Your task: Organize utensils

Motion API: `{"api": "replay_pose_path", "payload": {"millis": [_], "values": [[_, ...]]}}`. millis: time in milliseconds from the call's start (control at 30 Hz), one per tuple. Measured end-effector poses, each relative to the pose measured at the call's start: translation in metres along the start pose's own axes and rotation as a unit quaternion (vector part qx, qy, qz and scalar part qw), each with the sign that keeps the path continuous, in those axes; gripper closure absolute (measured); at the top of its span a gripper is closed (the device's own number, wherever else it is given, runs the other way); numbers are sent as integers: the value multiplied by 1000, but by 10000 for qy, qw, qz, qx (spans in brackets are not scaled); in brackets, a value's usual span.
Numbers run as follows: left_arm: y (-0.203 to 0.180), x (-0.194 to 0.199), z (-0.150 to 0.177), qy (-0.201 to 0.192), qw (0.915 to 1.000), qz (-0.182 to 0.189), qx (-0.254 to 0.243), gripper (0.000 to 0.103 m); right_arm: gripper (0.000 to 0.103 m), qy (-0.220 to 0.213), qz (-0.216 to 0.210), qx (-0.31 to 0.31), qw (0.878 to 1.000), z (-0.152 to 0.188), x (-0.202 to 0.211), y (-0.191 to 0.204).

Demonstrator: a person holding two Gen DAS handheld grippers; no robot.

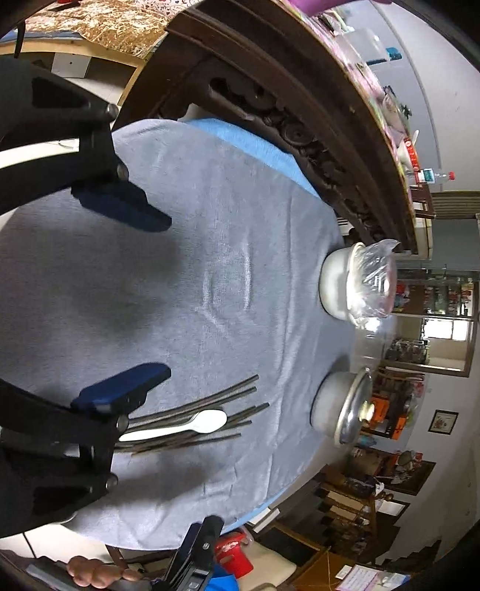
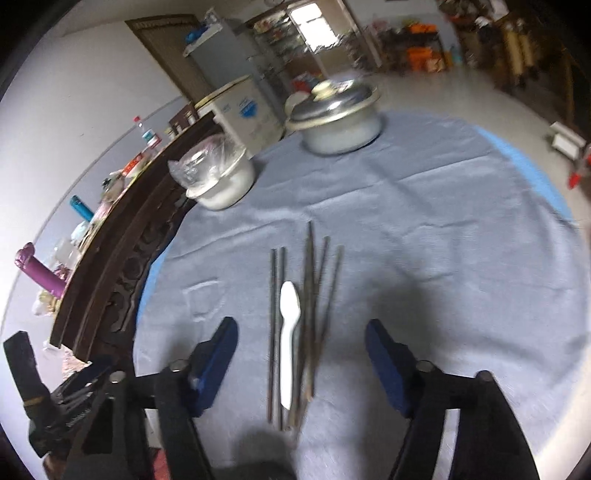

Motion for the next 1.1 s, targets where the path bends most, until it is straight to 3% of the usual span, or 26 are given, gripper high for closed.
{"api": "replay_pose_path", "payload": {"millis": [167, 333, 467, 600, 767, 933, 1100], "values": [[1, -14, -6, 22, 10000, 9, -53, 39, 51, 508, -164, 201, 9984, -6, -52, 5], [11, -30, 2, 243, 9997, -28, -25, 42, 55, 816, -137, 437, 9956, -6, -93, 11], [21, -36, 8, 344, 9994, -12, 66, 42, 59, 611, 22, 308, 9977, -18, -97, 1], [23, -48, 3, 417, 9991, -13, 40, 42, 63, 451, 523, -144, 9975, -39, -91, -33], [0, -86, -24, 720, 9968, 244, -234, 42, 76, 812, 929, -490, 9911, -48, -108, -57], [-30, -126, -49, 1324, 9889, 593, -312, 59, 83, 1140, 1243, -584, 9839, -49, -131, -69], [-54, -142, -70, 1519, 9851, 744, -294, 62, 88, 1216, 1434, -402, 9813, -52, -141, -69]]}}
Point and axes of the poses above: each gripper's, at about its wrist camera, not at the fingertips, and x roughly against the way its jaws point, y to its left, z to its underside, the point moved 10 cm from there along -x, roughly the way its jaws point, and after that the axes turned 8 degrees about -z, right-handed, at the moved point
